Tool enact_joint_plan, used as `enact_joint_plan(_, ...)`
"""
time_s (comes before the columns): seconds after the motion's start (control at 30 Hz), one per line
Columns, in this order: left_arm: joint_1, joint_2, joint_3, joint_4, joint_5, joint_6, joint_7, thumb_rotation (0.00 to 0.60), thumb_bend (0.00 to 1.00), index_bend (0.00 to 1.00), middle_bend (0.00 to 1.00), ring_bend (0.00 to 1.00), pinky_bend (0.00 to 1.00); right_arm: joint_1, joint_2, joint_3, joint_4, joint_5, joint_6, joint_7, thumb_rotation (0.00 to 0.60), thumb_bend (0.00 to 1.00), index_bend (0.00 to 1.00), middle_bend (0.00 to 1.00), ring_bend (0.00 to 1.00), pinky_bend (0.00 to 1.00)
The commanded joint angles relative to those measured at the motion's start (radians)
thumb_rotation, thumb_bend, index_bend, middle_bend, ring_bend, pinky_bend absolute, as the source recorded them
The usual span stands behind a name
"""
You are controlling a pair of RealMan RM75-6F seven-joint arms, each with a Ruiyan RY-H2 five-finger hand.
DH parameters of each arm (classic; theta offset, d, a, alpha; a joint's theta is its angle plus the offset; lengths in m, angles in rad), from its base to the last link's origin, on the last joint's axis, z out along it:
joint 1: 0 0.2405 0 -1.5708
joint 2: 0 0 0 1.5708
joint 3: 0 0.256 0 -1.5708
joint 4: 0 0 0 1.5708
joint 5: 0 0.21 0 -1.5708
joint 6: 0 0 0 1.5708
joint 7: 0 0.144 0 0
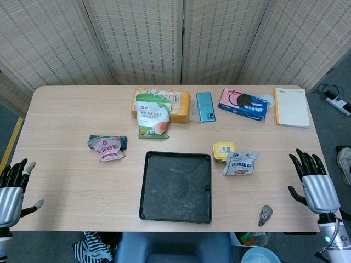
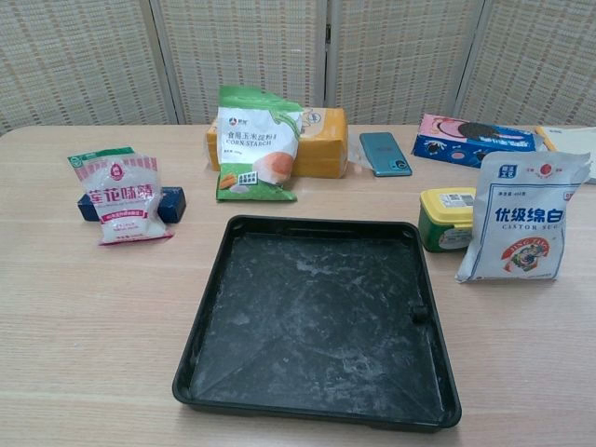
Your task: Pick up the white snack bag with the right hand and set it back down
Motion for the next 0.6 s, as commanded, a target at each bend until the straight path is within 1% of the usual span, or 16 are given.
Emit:
enact_joint_plan(0.03, 0.0, -0.001, -0.001, -0.002, 0.0, 0.0, 0.002, 0.6, 0.14, 0.0, 0.0, 0.02, 0.0, -0.001, 0.0, -0.002, 0.0, -0.003, 0.001, 0.003, 0.6, 0.33, 0.0, 0.0, 0.0, 0.0)
enact_joint_plan(0.27, 0.0, -0.007, 0.004, -0.005, 0.011, 0.003, 0.011, 0.6, 0.14, 0.0, 0.0, 0.02, 0.0, 0.007, 0.018, -0.009, 0.002, -0.007, -0.02, 0.049, 0.6, 0.33, 0.0, 0.0, 0.0, 0.0)
enact_joint_plan(0.47, -0.007, -0.002, 0.003, 0.002, 0.006, -0.014, -0.002, 0.6, 0.14, 0.0, 0.0, 0.02, 0.0, 0.032, 0.054, -0.028, 0.013, -0.033, -0.076, 0.17, 0.6, 0.33, 0.0, 0.0, 0.0, 0.01)
enact_joint_plan(0.5, -0.007, -0.001, 0.001, 0.002, 0.003, -0.015, -0.006, 0.6, 0.14, 0.0, 0.0, 0.02, 0.0, 0.042, 0.061, -0.032, 0.026, -0.042, -0.09, 0.207, 0.6, 0.33, 0.0, 0.0, 0.0, 0.04)
enact_joint_plan(0.53, -0.007, 0.0, 0.0, 0.002, 0.002, -0.015, -0.009, 0.6, 0.14, 0.0, 0.0, 0.02, 0.0, 0.05, 0.066, -0.035, 0.038, -0.048, -0.104, 0.237, 0.6, 0.33, 0.0, 0.0, 0.01, 0.09)
enact_joint_plan(0.6, -0.007, 0.002, -0.001, 0.0, -0.002, -0.016, -0.012, 0.6, 0.14, 0.0, 0.0, 0.02, 0.0, 0.074, 0.078, -0.043, 0.074, -0.063, -0.144, 0.332, 0.6, 0.33, 0.0, 0.0, 0.09, 0.24)
